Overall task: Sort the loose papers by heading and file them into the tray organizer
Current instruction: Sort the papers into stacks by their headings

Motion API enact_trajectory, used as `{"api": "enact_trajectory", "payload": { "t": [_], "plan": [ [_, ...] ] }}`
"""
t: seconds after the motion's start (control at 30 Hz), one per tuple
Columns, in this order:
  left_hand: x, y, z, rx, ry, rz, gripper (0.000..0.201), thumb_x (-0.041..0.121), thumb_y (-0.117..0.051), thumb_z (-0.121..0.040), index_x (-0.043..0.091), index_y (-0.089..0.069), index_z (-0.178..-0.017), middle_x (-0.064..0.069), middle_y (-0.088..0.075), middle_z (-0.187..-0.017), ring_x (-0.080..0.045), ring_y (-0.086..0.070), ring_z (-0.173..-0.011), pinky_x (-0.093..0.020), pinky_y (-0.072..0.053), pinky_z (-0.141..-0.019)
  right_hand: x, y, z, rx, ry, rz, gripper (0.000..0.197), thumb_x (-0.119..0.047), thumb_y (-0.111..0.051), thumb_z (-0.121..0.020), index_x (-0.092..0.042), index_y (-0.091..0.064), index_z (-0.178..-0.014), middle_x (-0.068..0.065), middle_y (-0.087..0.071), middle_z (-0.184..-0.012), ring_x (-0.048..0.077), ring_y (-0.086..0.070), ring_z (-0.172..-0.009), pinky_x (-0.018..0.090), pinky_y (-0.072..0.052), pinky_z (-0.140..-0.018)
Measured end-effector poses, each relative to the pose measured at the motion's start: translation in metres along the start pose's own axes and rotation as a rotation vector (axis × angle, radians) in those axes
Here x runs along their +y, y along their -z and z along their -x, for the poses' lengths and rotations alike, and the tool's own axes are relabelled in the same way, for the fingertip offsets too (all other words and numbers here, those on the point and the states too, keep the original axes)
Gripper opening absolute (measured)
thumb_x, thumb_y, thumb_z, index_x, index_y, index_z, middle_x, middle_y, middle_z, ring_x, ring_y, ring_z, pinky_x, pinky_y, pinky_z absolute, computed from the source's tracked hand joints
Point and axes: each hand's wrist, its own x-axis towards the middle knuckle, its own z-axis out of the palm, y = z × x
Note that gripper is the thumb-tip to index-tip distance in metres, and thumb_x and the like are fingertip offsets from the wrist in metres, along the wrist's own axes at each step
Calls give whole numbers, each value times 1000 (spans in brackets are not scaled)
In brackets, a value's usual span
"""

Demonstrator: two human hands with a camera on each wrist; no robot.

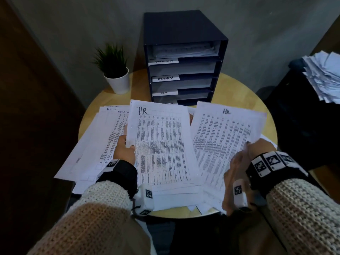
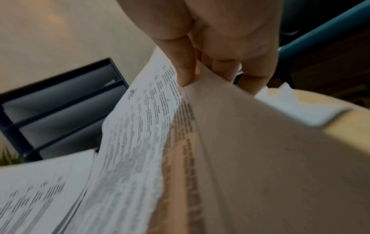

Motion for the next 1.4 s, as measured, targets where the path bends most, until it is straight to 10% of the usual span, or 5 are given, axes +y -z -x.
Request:
{"api": "enact_trajectory", "payload": {
  "t": [0.1,0.4,0.67,1.1,1.4],
  "plan": [
    [-5,6,-6,41,22,24,40,-1,-45,-94,9,-44,-133,-16,-57,-125,-33,-56,-108,-36,-43,-89,-1,23,-3,226,34,-292,25,-12,-44,-95,7,-58,-103,27,-61,-104,39,-59,-96,34,-41,-77],
    [-14,13,-13,25,24,100,45,2,-47,-95,12,-40,-138,-15,-53,-134,-34,-52,-118,-40,-40,-101,-21,93,-2,625,218,-437,30,-13,-45,-85,-3,-60,-109,23,-64,-109,39,-60,-99,31,-37,-71],
    [-8,4,-6,-100,-17,176,39,10,-47,-97,15,-42,-136,-9,-55,-129,-31,-53,-115,-39,-43,-96,-45,66,-1,341,326,-464,13,-8,-51,-85,4,-57,-84,30,-59,-85,39,-59,-85,30,-47,-69],
    [6,-19,12,-228,-34,204,24,20,-45,-99,14,-51,-121,-4,-59,-107,-17,-52,-91,-22,-40,-70,-61,-45,34,-130,114,-97,32,-10,-35,-100,9,-50,-120,24,-54,-127,36,-51,-116,36,-42,-91],
    [1,-19,13,-255,-13,52,36,13,-57,-93,10,-54,-129,-7,-61,-121,-25,-56,-114,-31,-44,-96,-52,-52,20,-216,56,-348,34,-11,-48,-94,-7,-54,-127,17,-56,-130,32,-54,-119,31,-44,-90]
  ]
}}
